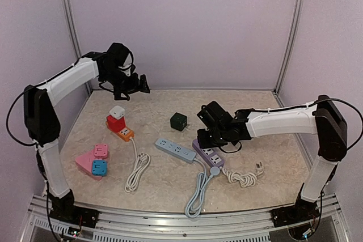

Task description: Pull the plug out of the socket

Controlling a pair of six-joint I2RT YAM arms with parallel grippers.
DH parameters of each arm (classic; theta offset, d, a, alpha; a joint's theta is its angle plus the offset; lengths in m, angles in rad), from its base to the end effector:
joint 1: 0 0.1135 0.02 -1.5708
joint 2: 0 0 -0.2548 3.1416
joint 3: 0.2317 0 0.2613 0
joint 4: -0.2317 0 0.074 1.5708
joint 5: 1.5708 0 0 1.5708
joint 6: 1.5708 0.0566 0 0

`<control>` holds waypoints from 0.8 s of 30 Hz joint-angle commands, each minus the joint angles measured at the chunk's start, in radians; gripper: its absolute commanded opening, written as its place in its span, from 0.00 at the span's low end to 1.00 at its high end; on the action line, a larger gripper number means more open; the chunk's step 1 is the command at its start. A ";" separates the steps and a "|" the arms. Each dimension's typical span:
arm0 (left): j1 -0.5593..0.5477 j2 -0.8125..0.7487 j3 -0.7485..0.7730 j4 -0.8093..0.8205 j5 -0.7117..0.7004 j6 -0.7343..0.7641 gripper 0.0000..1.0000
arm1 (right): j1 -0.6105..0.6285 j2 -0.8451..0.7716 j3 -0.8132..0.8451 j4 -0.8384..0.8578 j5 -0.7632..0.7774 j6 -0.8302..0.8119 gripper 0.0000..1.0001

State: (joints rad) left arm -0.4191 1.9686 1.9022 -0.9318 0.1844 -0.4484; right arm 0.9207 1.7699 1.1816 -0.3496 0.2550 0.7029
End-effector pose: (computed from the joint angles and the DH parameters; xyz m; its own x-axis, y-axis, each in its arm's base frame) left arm 0.4038 -0.1913 0.2824 -0.9046 -0.0635 -0.4214 0.1094 0.9210 -0.3738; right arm 0.2483 0.3029 0.1682 -0.8119 -0.0343 -0.5828 -0.2033 0.9524 0.2272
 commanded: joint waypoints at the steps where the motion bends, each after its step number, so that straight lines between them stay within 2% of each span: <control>1: 0.115 -0.145 -0.130 0.006 -0.024 0.003 0.99 | 0.011 0.036 0.046 -0.014 0.000 -0.029 0.33; 7: 0.343 -0.228 -0.250 0.026 0.074 -0.066 0.99 | 0.017 0.059 0.090 -0.019 -0.010 -0.049 0.45; 11: 0.467 -0.167 -0.250 0.032 0.109 -0.086 0.99 | 0.021 0.061 0.098 -0.020 -0.014 -0.055 0.49; 14: 0.516 -0.073 -0.222 0.045 0.110 -0.104 0.85 | 0.025 0.060 0.099 -0.027 -0.019 -0.056 0.49; 15: 0.525 -0.050 -0.213 0.052 0.116 -0.114 0.78 | 0.028 0.058 0.099 -0.030 -0.020 -0.056 0.49; 17: 0.531 0.015 -0.186 0.062 0.116 -0.136 0.59 | 0.031 0.051 0.095 -0.036 -0.020 -0.059 0.49; 19: 0.532 0.075 -0.150 0.067 0.115 -0.157 0.46 | 0.033 0.044 0.087 -0.037 -0.021 -0.061 0.49; 24: 0.526 0.226 -0.058 0.062 0.107 -0.189 0.26 | 0.037 0.026 0.074 -0.047 -0.015 -0.073 0.48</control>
State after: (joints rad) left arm 0.1143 2.1170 1.7760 -0.8791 0.2852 -0.5980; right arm 0.9482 1.8156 1.2613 -0.3630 0.2394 0.6445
